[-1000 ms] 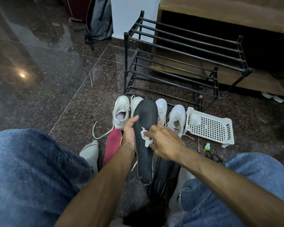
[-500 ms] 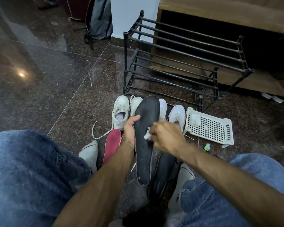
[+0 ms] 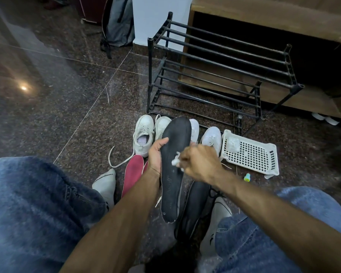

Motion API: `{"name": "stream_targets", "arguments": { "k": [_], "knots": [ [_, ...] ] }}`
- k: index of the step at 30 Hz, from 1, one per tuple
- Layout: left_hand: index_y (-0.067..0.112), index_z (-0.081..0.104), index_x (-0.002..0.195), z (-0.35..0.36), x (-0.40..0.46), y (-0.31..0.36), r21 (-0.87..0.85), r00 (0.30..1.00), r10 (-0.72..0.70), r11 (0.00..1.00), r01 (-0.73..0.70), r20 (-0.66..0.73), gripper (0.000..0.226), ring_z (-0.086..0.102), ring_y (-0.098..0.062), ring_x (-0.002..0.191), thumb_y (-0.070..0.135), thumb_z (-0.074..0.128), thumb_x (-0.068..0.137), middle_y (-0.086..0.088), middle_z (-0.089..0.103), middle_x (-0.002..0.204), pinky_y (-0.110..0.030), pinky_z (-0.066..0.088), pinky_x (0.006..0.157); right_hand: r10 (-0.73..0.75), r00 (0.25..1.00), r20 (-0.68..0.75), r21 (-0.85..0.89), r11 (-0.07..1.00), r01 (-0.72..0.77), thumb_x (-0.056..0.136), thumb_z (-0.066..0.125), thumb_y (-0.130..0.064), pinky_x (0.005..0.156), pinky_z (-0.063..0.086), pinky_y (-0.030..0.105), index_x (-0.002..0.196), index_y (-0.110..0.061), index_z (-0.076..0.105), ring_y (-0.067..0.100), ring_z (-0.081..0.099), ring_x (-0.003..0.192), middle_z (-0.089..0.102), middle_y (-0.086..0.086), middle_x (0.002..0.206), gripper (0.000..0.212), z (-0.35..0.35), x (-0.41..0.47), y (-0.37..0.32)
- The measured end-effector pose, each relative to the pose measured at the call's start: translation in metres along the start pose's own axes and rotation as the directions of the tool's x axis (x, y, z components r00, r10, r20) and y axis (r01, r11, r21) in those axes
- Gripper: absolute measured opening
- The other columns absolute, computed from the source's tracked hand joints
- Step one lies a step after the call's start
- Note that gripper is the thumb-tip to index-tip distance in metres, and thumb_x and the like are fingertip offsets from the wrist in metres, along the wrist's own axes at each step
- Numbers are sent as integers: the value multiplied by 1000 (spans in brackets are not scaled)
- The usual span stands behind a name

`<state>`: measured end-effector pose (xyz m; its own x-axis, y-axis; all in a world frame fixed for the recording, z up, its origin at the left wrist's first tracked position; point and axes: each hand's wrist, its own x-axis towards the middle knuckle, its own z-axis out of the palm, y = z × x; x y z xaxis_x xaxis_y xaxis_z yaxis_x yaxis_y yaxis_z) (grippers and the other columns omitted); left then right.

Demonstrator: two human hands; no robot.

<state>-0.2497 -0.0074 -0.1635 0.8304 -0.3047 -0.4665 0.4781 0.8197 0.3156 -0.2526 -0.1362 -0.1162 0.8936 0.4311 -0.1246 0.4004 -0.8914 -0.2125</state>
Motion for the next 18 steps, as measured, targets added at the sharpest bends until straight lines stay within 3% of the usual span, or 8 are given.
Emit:
{"name": "stream_targets", "arguments": {
  "k": [2,4,6,8,12,15,17,18],
  "knots": [
    [-10,43,136,-5,-1,-1,-2,999,-43,999,43,15,73,53,-37,125,31,53,76,-31,48,137,-45,45,104,-59,997,40,-6,998,59,93,58,-43,84,46,34,103,-30,72,19,63,97,70,-9,103,22,5,-14,-6],
    [-8,45,137,-8,0,-2,26,1000,-31,999,31,3,70,46,-36,132,37,44,83,-30,45,141,-45,37,111,-84,996,30,-23,996,85,95,55,-43,85,43,34,108,-30,71,18,61,101,68,-12,109,24,3,-14,-3],
    [-6,65,114,-4,-1,0,71,1000,29,997,-29,-3,56,64,-33,107,33,44,81,-26,64,116,-39,54,91,-74,997,-23,-65,995,72,96,53,-42,83,46,33,107,-29,71,20,62,103,67,-12,110,25,0,-3,2],
    [0,75,86,-1,2,2,117,995,99,988,-96,-18,40,69,-28,73,28,50,73,-18,72,87,-31,57,68,28,995,-96,-61,998,-34,95,54,-41,79,45,32,104,-28,71,23,62,102,68,-12,110,24,-5,11,10],
    [1,70,90,-1,4,5,153,987,140,980,-125,-86,37,68,-27,68,28,53,72,-15,71,82,-31,54,67,83,990,-115,37,996,-79,91,60,-41,78,47,32,96,-27,74,23,64,98,71,-10,106,20,-4,17,7],
    [-7,71,95,-5,2,8,46,995,82,996,-79,-64,47,69,-34,94,31,46,85,-24,70,96,-38,55,86,-79,996,-31,93,992,82,91,63,-39,83,48,32,98,-25,75,17,63,95,71,-11,100,19,1,-3,-1],
    [-11,61,117,-6,1,7,-1,997,47,999,-47,-67,58,53,-41,124,34,47,83,-29,63,113,-46,38,109,-166,985,47,80,984,162,91,62,-39,84,50,34,99,-23,74,17,64,94,70,-10,97,21,5,-13,-3],
    [-10,56,124,-5,1,6,-9,996,51,999,-52,-71,62,49,-42,128,33,48,81,-30,61,117,-48,34,112,-171,984,42,54,984,169,92,61,-39,82,50,35,99,-23,74,18,64,93,70,-9,97,22,4,-11,-1]
  ]
}}
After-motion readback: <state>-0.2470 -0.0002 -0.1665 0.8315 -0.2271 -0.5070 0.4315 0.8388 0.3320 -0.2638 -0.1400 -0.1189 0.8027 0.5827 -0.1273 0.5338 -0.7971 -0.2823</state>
